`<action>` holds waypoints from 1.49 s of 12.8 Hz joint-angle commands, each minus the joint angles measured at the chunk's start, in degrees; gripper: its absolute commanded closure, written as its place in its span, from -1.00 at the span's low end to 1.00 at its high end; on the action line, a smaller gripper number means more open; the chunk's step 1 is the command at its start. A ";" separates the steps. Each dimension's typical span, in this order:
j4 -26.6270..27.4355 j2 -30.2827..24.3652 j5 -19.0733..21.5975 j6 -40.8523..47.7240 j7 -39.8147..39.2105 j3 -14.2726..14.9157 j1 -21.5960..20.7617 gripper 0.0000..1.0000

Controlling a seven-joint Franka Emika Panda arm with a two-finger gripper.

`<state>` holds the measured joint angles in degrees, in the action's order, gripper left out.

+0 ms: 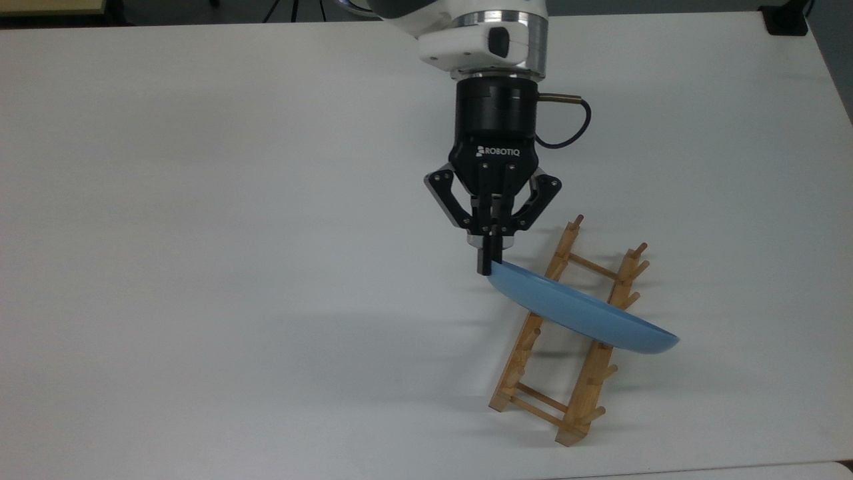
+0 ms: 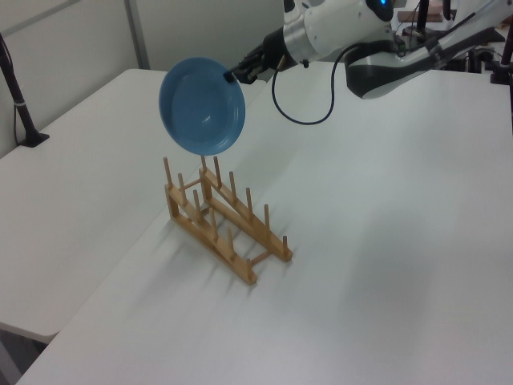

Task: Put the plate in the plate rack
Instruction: 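Lower the blue plate between the rack's pegs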

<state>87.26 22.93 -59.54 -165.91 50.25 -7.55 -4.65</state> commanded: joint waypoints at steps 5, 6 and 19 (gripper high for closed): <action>-5.96 4.39 -22.43 6.37 14.94 1.31 -2.91 1.00; -6.40 4.66 -24.20 6.56 16.44 1.31 -2.82 1.00; -5.79 4.23 -28.08 9.02 18.74 0.34 -4.67 1.00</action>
<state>81.85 27.40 -84.96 -158.81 65.94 -7.50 -7.71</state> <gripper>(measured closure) 0.947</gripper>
